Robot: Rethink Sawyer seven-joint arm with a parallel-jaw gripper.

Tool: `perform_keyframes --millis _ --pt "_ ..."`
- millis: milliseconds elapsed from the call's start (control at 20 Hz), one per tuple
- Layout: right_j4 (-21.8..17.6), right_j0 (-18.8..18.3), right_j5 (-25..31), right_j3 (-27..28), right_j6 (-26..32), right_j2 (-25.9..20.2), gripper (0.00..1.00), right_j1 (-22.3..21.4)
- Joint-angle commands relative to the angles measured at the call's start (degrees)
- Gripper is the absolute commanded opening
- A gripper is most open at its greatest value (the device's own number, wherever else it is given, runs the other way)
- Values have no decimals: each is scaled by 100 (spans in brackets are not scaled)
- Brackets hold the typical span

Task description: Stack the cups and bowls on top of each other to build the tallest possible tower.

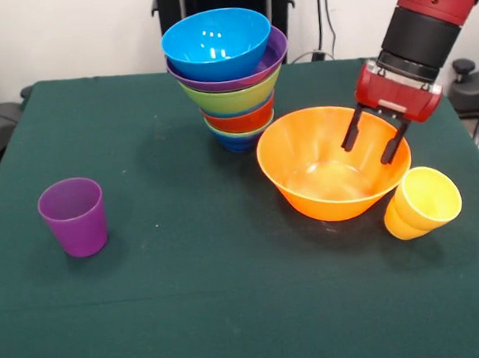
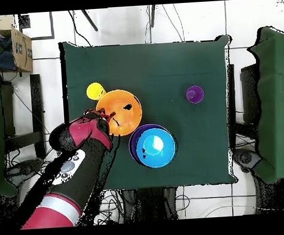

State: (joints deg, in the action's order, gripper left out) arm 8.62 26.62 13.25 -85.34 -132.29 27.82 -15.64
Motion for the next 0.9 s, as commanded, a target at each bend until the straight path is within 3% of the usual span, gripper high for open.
perform_keyframes --millis 50,450,600,900 --pt "-202 -5 -90 231 -375 -436 100 118" --pt "-71 2 588 264 -355 -351 100 -341" --pt "27 241 619 284 -579 -254 100 -144" --pt "114 197 1010 535 -592 -141 100 -136"
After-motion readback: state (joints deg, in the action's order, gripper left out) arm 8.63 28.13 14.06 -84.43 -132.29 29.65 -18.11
